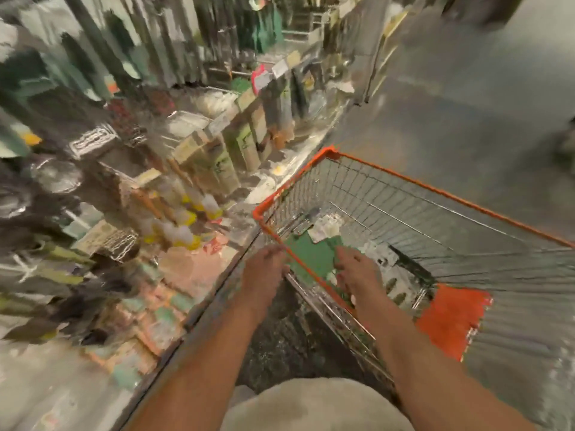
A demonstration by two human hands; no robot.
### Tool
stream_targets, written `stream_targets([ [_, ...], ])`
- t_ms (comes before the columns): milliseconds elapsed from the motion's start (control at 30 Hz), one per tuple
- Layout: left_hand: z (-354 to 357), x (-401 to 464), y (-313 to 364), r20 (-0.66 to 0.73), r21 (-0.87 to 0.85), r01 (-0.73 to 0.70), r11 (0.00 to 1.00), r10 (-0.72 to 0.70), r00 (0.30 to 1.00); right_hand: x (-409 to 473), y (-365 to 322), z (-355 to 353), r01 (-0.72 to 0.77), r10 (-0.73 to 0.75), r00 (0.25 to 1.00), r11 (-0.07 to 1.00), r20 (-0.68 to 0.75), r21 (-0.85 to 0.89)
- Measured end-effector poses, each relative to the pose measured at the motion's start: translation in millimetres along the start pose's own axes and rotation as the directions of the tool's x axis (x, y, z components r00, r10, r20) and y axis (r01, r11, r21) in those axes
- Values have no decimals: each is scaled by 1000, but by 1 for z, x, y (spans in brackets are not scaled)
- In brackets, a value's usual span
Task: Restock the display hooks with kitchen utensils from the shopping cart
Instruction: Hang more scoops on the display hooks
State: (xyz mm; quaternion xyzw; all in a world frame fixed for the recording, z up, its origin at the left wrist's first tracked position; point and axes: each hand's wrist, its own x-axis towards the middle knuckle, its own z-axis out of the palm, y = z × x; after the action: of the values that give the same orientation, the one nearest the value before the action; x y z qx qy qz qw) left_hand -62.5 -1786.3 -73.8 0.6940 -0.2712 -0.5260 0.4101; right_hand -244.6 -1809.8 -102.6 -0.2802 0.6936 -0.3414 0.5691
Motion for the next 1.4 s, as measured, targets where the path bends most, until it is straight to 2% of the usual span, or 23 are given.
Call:
stream_targets([
  [167, 80, 24, -3, 199, 152, -56, 987, 25, 980, 44, 30, -65, -115, 129, 977, 990, -170, 87],
  [300, 111, 54, -8, 334, 308, -74, 949, -35, 942, 66, 58, -83, -209, 235, 936, 970, -264, 121],
  [433, 128, 105, -21, 441, 514, -55, 856, -209, 873, 85, 77, -83, -300, 372, 867, 921, -331, 249],
  [567, 136, 144, -30, 452, 660, 21, 751, -420, 787, 93, 76, -80, -378, 480, 787, 871, -388, 313],
  [600, 137, 153, -32, 463, 686, 38, 727, -476, 748, 95, 80, -79, -397, 510, 764, 854, -395, 336],
  [700, 146, 174, -38, 496, 727, 22, 686, -547, 674, 101, 89, -75, -436, 559, 712, 826, -425, 357],
  [767, 159, 189, -46, 485, 769, -3, 639, -580, 655, 106, 99, -73, -481, 596, 687, 802, -417, 353],
  [967, 193, 213, -70, 459, 834, -84, 545, -602, 653, 118, 120, -79, -541, 614, 663, 788, -428, 294],
  [1133, 212, 224, -95, 432, 875, -165, 455, -581, 690, 139, 144, -91, -574, 602, 698, 794, -388, 200],
  [1267, 223, 230, -118, 407, 880, -154, 450, -546, 732, 158, 173, -105, -588, 592, 720, 798, -362, 136],
  [1400, 239, 233, -146, 392, 875, -114, 471, -549, 738, 176, 198, -117, -604, 590, 742, 795, -319, 65],
])
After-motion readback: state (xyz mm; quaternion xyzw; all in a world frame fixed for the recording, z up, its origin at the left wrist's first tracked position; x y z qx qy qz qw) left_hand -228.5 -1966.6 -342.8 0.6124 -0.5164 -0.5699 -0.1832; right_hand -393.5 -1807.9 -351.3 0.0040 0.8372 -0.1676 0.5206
